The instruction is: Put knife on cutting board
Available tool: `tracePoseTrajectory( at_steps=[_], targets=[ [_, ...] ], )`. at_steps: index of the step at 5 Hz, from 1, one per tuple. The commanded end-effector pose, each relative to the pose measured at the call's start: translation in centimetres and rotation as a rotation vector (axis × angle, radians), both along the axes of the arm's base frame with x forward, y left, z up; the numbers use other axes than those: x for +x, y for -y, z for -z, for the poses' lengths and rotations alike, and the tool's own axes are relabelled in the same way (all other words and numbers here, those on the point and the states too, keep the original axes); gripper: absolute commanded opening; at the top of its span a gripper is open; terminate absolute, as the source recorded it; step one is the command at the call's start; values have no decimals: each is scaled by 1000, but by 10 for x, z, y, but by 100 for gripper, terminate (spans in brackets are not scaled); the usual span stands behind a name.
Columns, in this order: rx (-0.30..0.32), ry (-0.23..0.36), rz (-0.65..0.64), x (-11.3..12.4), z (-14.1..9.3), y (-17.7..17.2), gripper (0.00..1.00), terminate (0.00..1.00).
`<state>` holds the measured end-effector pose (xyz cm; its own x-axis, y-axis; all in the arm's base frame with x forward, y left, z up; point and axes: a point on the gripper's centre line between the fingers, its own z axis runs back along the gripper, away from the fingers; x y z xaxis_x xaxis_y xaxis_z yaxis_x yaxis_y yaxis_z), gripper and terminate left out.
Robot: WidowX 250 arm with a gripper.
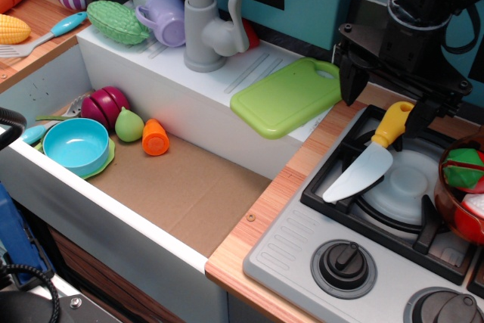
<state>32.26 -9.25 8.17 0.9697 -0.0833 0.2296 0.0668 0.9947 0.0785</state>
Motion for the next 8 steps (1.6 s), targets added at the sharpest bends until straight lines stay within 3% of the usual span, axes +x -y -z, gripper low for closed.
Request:
tracePoseTrajectory(
  at_steps=[1, 5, 6, 8],
  targets=[
    [0, 0, 0, 0, 0, 0, 100, 0],
    [-62, 25, 1, 13, 30, 4, 100, 0],
    [-69, 20, -8, 11, 32, 2, 0, 0],
    [-65, 3, -10, 7, 28, -6, 0, 0]
  ],
)
